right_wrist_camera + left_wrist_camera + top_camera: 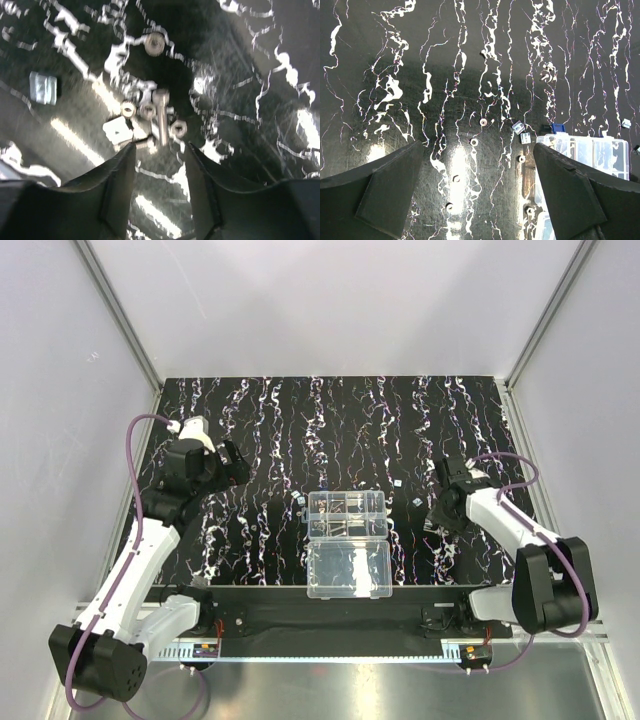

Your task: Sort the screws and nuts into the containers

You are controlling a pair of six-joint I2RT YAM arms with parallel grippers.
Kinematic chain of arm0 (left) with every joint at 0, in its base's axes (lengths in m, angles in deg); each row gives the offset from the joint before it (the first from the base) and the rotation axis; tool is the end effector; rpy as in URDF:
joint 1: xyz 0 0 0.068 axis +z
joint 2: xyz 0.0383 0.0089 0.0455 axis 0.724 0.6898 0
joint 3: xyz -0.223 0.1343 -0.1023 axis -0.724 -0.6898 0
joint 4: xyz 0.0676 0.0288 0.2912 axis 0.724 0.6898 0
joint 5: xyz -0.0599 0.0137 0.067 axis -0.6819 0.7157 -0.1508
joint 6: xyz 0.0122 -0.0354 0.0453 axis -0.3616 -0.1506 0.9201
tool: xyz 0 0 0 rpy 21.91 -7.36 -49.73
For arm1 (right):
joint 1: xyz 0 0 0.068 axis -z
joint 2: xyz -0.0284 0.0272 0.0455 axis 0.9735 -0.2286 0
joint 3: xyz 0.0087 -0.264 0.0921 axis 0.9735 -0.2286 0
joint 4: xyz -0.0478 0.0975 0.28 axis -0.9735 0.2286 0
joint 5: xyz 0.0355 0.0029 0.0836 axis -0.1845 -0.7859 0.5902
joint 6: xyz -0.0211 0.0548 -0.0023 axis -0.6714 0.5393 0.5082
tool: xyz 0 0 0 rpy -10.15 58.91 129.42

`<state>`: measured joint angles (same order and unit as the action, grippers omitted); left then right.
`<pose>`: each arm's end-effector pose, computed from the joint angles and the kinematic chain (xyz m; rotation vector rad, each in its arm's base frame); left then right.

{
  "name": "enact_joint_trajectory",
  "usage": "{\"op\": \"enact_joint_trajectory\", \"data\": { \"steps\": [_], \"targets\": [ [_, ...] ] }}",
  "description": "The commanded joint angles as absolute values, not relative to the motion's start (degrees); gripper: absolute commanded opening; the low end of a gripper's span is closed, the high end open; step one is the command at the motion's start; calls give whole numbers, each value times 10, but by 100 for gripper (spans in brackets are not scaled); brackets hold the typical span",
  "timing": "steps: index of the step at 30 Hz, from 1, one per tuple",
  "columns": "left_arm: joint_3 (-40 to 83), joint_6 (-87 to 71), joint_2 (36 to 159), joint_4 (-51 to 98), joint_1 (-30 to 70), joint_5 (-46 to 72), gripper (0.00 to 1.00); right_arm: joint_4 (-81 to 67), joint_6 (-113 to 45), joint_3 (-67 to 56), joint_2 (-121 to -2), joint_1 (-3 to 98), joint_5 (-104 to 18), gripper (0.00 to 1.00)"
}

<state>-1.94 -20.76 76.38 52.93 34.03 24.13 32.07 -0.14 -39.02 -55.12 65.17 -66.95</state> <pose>0.2447 -0.0516 0.3044 -0.2523 2.1413 -0.3236 0.2547 0.0404 0.1619 0.7421 2.6389 -0.1586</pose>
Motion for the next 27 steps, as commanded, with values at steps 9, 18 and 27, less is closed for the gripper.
{"op": "enact_joint_trajectory", "data": {
  "steps": [9, 18, 27],
  "targets": [
    [-25, -211, 767, 511, 343, 236, 99, 244, -17, -371, -625, 678, -669, 43],
    [-25, -211, 770, 512, 343, 236, 99, 238, -21, -370, -650, 679, -655, 23],
    [-24, -210, 768, 512, 343, 236, 99, 258, -35, -354, -643, 678, -651, 0]
  ]
}}
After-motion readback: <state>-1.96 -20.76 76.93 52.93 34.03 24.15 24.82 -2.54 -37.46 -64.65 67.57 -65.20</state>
